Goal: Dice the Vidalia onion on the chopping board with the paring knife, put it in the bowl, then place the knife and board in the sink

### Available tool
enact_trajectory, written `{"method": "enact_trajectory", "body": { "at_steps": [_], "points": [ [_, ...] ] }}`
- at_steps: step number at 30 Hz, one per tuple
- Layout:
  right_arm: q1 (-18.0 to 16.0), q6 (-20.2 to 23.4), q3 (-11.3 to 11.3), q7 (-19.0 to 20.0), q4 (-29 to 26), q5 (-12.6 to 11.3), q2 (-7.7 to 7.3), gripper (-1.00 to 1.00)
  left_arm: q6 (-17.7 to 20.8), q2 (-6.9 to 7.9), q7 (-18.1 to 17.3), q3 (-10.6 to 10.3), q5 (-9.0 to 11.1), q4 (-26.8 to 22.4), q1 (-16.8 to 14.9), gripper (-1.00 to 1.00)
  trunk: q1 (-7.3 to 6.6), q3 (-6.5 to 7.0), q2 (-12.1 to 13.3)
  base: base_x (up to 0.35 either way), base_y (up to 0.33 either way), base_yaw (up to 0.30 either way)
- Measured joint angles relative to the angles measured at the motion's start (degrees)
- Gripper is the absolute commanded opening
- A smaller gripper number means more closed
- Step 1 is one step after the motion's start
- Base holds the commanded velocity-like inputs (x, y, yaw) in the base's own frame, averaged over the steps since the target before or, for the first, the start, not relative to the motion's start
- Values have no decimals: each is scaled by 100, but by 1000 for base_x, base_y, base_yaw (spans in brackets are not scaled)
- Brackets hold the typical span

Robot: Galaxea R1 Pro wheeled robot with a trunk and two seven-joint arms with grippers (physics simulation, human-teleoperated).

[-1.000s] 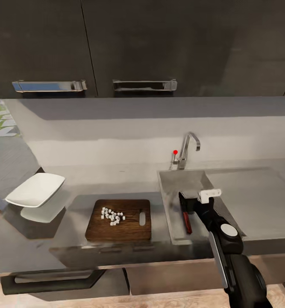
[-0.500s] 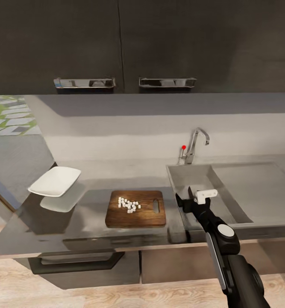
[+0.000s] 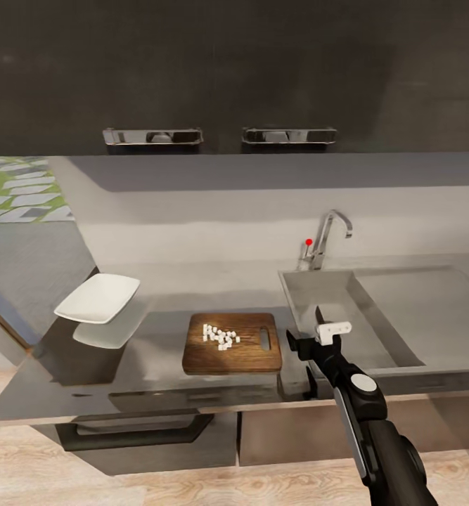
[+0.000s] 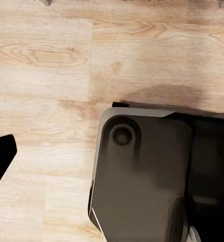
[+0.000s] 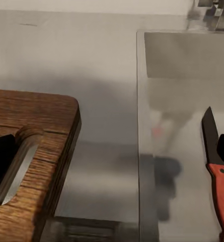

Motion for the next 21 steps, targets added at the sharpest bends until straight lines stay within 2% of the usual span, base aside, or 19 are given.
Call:
{"method": "enact_trajectory", "body": {
  "at_steps": [5, 13, 21],
  "points": [
    [0, 0, -17, -1, 34, 0, -8, 100, 0, 0, 0, 0, 0, -6, 1, 100, -1, 0, 0, 138, 57, 0],
    [0, 1, -37, -1, 212, 4, -28, 100, 0, 0, -2, 0, 0, -6, 1, 100, 0, 0, 0, 18, 14, 0],
    [0, -1, -37, -1, 253, 5, -36, 100, 0, -1, -1, 2, 0, -13, -1, 100, -1, 0, 0, 61, 255, 0]
  ]
}}
